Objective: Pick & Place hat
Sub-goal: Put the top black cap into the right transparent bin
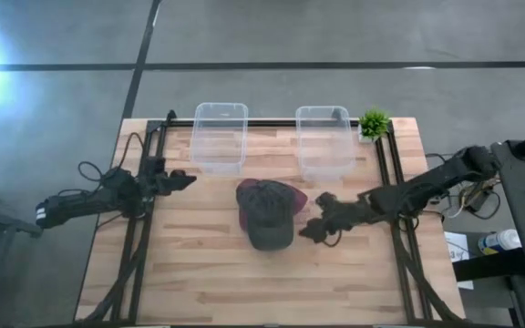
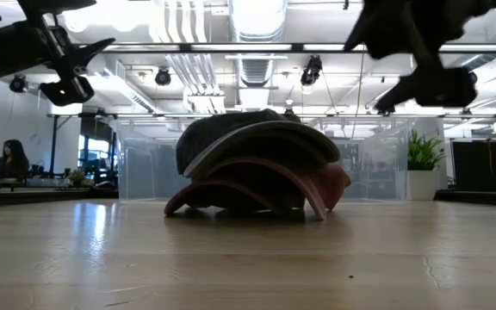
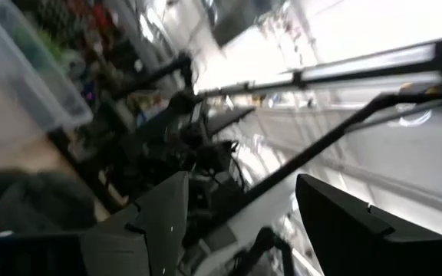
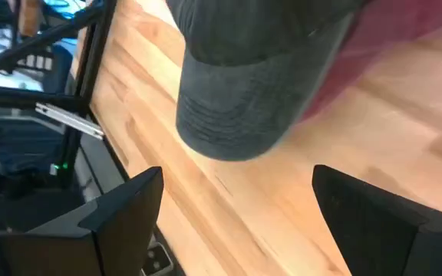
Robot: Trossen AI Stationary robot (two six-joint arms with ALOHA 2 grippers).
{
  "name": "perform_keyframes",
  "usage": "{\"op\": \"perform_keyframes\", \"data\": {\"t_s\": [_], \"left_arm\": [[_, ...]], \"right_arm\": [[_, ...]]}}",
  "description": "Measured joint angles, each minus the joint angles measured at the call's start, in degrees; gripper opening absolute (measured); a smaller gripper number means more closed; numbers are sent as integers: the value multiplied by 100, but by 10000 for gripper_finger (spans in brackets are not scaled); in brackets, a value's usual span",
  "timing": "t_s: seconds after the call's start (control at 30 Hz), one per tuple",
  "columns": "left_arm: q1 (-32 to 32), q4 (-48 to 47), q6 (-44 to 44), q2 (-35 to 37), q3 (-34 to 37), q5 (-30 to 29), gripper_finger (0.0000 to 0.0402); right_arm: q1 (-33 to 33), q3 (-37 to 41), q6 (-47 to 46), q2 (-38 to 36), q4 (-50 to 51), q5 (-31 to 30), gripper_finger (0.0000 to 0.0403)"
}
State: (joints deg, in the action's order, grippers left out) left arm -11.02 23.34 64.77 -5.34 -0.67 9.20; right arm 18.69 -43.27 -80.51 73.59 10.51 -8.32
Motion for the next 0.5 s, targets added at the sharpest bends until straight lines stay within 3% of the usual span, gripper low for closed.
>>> {"op": "perform_keyframes", "data": {"t_s": [0.2,0.4,0.5], "left_arm": [[23,11,0,-109,-15,23,236],[32,22,20,-154,-17,23,236],[34,21,60,-160,-17,24,236]], "right_arm": [[60,738,-464,890,-1826,-367,331],[45,1776,-981,1696,-5175,-1049,331],[45,1913,-1087,2088,-5902,-1120,331]]}}
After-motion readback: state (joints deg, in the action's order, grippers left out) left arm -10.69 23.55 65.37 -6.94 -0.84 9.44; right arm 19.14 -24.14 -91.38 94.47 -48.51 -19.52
